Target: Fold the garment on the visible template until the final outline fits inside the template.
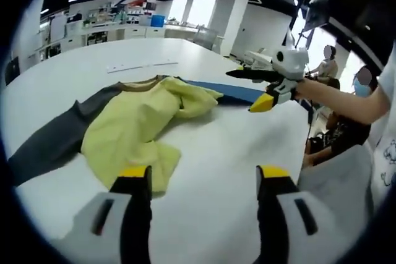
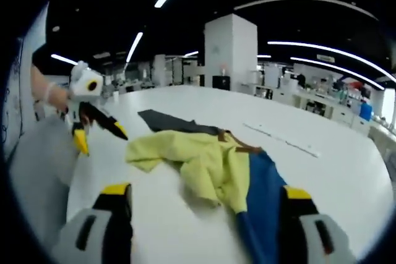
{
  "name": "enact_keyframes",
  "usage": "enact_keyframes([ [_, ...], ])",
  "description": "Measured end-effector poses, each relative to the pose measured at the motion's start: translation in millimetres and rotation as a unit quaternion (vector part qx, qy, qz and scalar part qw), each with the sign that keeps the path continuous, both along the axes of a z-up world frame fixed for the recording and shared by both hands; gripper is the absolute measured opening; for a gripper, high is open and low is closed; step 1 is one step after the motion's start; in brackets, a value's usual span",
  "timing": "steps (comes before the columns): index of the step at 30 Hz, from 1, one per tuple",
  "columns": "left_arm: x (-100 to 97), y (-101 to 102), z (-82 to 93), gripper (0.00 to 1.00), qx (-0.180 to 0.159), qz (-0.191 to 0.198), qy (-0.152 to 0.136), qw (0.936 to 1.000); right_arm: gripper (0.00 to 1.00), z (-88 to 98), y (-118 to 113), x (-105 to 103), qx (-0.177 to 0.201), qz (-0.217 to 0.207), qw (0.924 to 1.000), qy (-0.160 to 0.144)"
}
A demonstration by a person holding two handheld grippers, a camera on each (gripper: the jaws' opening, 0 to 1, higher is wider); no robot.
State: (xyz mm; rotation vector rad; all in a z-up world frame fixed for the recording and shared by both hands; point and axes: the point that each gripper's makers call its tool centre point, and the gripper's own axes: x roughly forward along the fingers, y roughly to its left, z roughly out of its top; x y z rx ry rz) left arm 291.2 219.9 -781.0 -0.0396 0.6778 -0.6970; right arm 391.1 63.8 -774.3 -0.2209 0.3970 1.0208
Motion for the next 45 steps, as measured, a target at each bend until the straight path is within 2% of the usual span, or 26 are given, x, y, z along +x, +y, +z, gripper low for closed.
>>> enact_keyframes([
  [3,6.8,-3,-3.1,0.65,0.007,-0.003,-0.007,0.9999,0.92,-1.9,-1,-3,0.002,-0.003,1.0,0.006],
  [5,10.7,-6,-6.6,0.63,0.026,-0.012,-0.018,0.9994,0.88,-3.7,-1,-8,0.003,-0.004,1.0,0.008],
  [7,14.2,-10,-11.5,0.62,0.036,-0.016,-0.015,0.9991,0.88,-5.6,0,-14,0.006,-0.007,0.9998,0.017],
  [11,18.8,-18,-10.8,0.62,0.033,-0.024,-0.023,0.9989,0.88,-7.4,1,-20,0.004,-0.003,0.9998,0.021],
  [16,17.4,-28,-9.6,0.63,0.027,-0.03,-0.019,0.999,0.88,-7.8,-7,-18,-0.005,-0.005,0.9997,0.022],
  [19,16.5,-27,-8.9,0.63,0.031,-0.037,-0.023,0.9986,0.89,-6.5,-11,-19,-0.008,-0.002,0.9997,0.022],
  [22,20.5,-26,-12.6,0.61,0.047,-0.043,-0.03,0.9975,0.86,-6.4,-12,-19,-0.016,0.002,0.9997,0.017],
  [25,26.4,-26,-17.3,0.61,0.048,-0.036,-0.028,0.9978,0.82,-9.1,-9,-19,-0.019,0.005,0.9996,0.02],
  [28,32.1,-25,-20.9,0.58,0.052,-0.027,-0.03,0.9978,0.75,-10.8,-3,-23,-0.03,0.018,0.9993,0.013],
  [32,34.0,-26,-28.6,0.53,0.073,-0.027,-0.035,0.9964,0.64,-15.1,1,-23,-0.034,0.027,0.9991,0.005],
  [36,35.5,-27,-29.5,0.49,0.079,-0.025,-0.041,0.9957,0.59,-20.4,5,-19,-0.031,0.025,0.9991,0.011],
  [40,41.1,-23,-33.0,0.42,0.095,-0.017,-0.044,0.9944,0.44,-20.0,13,-18,-0.026,0.026,0.9993,0.009],
  [45,48.8,-23,-34.0,0.34,0.104,-0.016,-0.051,0.9932,0.35,-38.0,11,-5,-0.046,0.012,0.9988,0.013],
])
